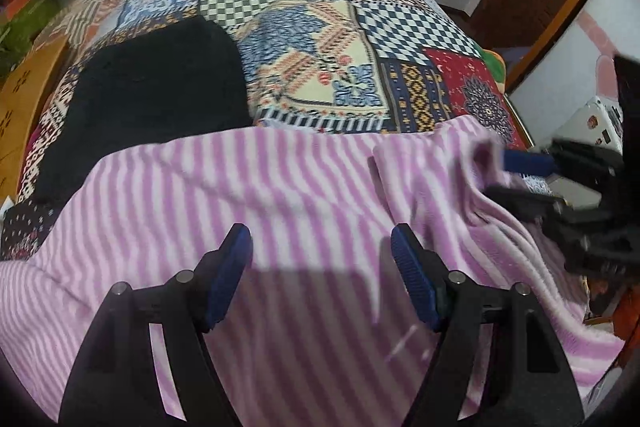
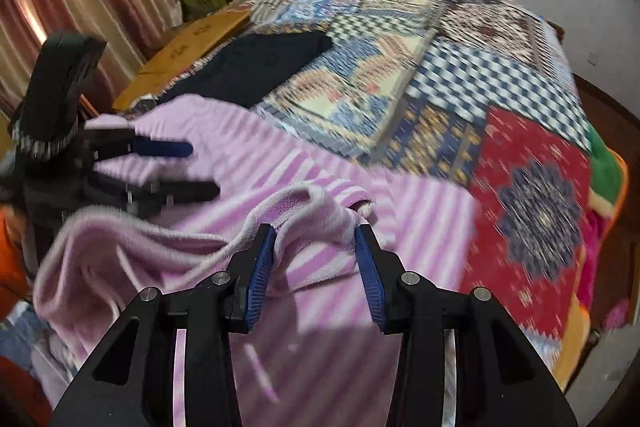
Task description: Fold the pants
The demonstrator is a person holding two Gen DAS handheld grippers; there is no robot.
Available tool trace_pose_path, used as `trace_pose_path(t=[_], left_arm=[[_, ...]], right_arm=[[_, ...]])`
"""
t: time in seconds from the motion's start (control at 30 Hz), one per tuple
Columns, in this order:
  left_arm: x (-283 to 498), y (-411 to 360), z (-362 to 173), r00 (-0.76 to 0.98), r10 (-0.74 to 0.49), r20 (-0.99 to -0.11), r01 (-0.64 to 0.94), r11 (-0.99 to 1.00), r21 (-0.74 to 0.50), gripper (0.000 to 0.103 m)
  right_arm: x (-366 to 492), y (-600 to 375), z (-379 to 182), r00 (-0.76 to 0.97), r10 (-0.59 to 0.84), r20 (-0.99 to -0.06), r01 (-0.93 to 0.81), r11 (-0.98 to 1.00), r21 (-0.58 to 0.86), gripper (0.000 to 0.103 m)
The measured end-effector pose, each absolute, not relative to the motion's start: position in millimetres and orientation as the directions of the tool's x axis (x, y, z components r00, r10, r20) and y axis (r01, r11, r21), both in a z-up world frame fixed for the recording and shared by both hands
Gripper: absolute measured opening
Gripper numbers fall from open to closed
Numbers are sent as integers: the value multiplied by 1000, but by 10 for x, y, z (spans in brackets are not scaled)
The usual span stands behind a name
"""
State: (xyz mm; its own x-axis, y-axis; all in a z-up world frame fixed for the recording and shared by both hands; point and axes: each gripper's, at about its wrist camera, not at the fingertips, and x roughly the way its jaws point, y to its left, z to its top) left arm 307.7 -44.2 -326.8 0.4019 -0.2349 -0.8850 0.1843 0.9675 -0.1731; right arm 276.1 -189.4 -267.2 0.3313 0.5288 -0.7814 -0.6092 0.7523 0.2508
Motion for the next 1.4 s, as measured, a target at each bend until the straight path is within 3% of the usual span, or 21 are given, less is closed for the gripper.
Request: trace_pose_path(t=[0.33,0.5,0.63,0.87,1.0,1.4], left_arm=[[2812,154,-3196,455,-151,-878,90,988,-123,72],[2717,340,-3134,471,-149,-869,66,989,-134,72],[2679,301,-3126,467,-188,-864,75,982,-173,72],[2440,-64,-3216,417,-250,-874,162,966,-199,72],[2238,-181,-3195,420,-253,-872,181,965,-192,72],[1679,369,-3108,461,-137,-877,28,990,-140,72]], right_arm=[[2753,-1025,-2573,253,574,-779,-744,630,223,38],[2652,-1188,-2325,287,611,-738,-728,639,247,38],[2510,-1382,-2192,357,559,-749,-703,688,178,38],[2274,-1570,-2572,301,465,-832,-650,739,178,38],[2099,-1366,-2712,250,491,-835,-670,710,216,38],[1797,-1114,-2565,189,575,-796,-748,609,262,38]])
